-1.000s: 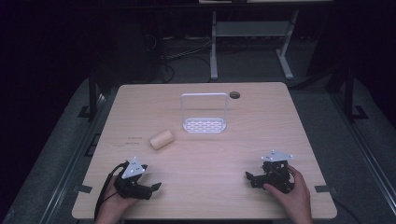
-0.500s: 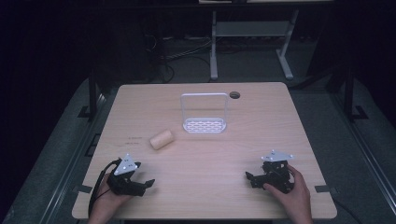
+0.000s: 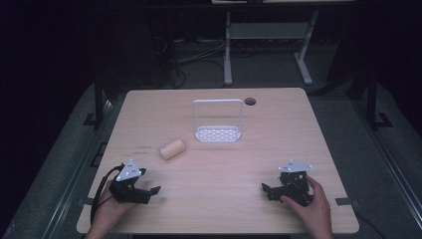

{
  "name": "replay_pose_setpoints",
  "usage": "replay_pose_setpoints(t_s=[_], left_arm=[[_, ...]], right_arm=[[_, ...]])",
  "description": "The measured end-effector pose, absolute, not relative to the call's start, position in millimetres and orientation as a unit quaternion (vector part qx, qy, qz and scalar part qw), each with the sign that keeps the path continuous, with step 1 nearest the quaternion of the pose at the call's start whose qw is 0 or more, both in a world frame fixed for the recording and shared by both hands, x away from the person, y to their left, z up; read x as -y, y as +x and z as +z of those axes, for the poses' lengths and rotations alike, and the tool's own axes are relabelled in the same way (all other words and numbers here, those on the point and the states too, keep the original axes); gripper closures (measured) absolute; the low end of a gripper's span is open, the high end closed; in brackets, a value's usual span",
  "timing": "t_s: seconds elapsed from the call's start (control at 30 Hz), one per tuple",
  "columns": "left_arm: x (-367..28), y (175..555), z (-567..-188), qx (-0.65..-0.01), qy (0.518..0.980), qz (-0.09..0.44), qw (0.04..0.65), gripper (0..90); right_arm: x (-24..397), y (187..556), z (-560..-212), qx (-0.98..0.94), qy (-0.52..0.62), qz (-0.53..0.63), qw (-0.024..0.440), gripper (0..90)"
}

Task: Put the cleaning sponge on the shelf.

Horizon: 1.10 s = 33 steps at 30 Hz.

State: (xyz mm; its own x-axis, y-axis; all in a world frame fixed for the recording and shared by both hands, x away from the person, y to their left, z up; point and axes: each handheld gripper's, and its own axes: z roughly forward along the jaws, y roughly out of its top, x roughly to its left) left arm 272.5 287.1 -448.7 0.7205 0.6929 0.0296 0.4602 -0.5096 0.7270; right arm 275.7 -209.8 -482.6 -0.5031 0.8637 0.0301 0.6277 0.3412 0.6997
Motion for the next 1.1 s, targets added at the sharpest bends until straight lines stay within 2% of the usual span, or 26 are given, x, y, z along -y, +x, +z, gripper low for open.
replay_pose_setpoints(t_s=[1.1], left_arm=[[-296.0,310.9,-424.2,-0.323,0.868,0.146,0.349,14.5]], right_arm=[[209.9,275.7,-482.7,-0.8,0.466,0.335,0.177,0.9]])
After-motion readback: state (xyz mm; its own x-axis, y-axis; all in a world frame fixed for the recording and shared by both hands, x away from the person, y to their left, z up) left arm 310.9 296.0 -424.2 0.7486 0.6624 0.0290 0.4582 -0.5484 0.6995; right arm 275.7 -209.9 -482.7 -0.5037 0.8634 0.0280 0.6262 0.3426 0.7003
